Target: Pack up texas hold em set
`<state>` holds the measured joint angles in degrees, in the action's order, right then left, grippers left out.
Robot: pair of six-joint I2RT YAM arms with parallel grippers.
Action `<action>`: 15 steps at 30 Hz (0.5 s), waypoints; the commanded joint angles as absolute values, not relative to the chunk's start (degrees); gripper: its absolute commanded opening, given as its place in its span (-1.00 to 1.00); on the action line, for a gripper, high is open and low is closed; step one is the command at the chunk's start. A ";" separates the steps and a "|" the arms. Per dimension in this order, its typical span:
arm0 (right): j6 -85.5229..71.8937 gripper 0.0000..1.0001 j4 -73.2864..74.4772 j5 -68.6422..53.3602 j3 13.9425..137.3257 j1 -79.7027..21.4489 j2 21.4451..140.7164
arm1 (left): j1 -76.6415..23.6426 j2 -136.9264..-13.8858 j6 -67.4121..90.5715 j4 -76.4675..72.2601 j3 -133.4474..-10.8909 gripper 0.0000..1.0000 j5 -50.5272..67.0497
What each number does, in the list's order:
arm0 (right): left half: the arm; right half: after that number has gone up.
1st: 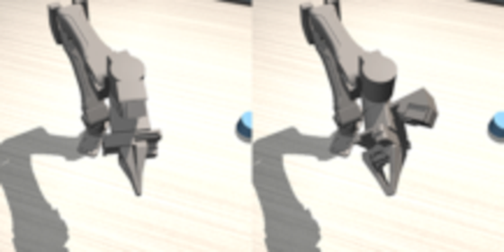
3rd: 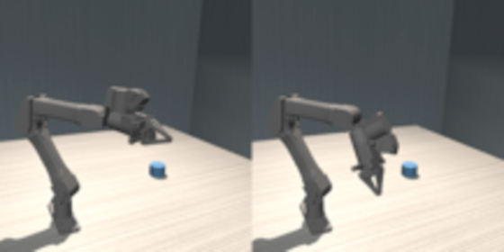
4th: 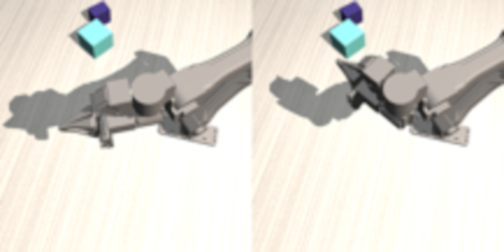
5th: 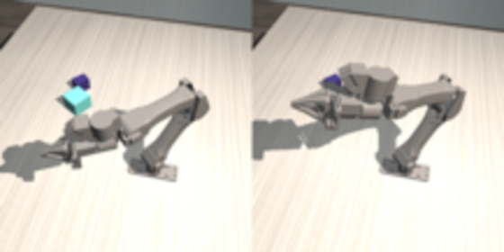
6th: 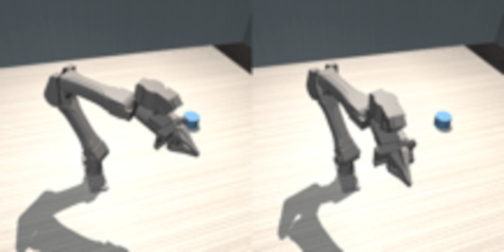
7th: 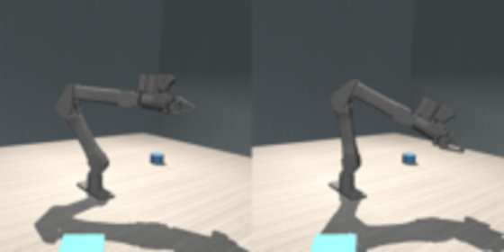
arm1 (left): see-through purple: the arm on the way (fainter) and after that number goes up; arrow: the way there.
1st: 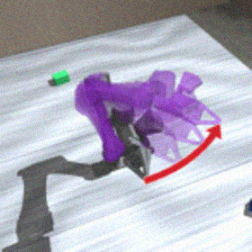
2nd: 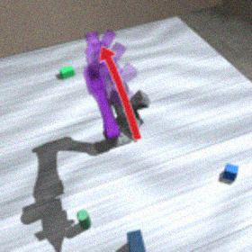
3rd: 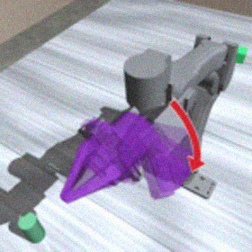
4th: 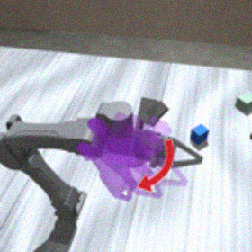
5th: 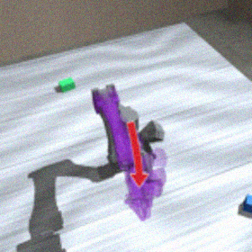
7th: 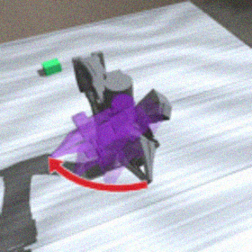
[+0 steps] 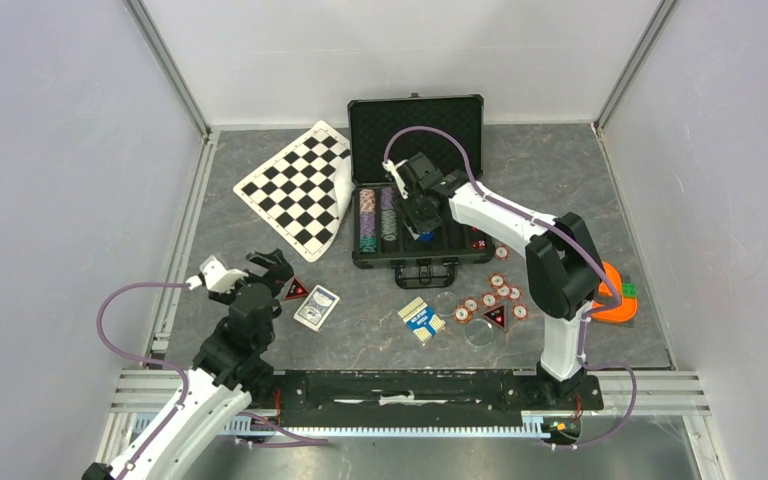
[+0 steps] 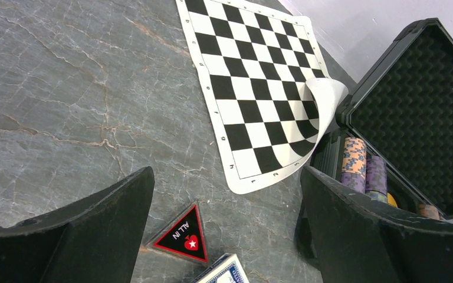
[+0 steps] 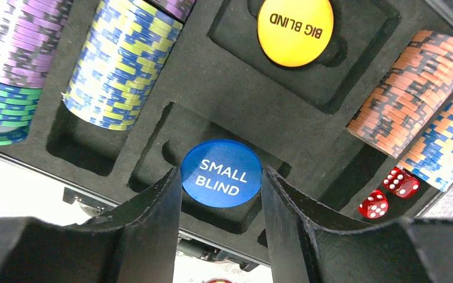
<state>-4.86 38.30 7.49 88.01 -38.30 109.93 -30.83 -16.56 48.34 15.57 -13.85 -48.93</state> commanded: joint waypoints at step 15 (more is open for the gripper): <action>-3.10 -0.17 37.27 4.25 84.98 -37.53 112.92 | -30.76 -18.15 46.76 11.87 -13.71 0.99 -49.77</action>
